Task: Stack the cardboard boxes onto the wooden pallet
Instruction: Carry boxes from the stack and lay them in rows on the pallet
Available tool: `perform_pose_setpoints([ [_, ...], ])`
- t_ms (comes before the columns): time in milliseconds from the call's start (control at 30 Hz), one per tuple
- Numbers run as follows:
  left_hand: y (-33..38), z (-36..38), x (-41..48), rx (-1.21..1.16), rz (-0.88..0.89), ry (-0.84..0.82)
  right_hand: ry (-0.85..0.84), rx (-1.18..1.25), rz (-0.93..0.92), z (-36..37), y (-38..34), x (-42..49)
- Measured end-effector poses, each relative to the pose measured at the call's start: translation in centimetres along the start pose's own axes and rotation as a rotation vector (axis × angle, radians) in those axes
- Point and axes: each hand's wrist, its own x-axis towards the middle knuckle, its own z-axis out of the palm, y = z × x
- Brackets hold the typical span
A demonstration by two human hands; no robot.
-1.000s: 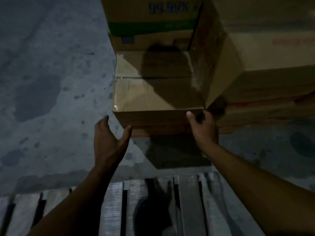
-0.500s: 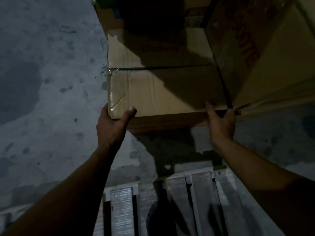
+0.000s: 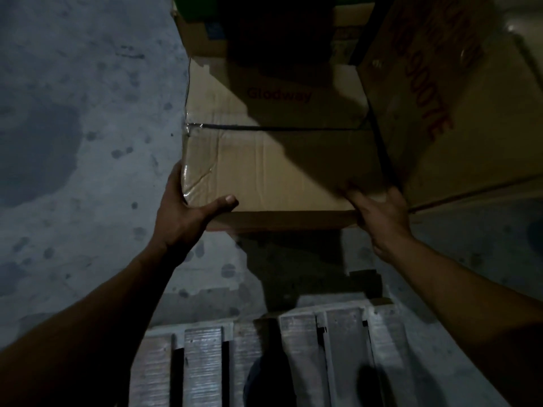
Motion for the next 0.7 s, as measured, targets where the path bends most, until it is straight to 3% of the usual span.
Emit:
perform_pose_setpoints([
  [267,1.1,-0.5,-5.4,-0.054,0.017,0.108,-0.168,-0.023,-0.083,-2.2,-0.7,-1.6],
  [700,0.0,-1.6,-19.4,-0.235,-0.016,0.518,-0.547,-0.165,-0.403,-2.5,-5.6,-5.6],
])
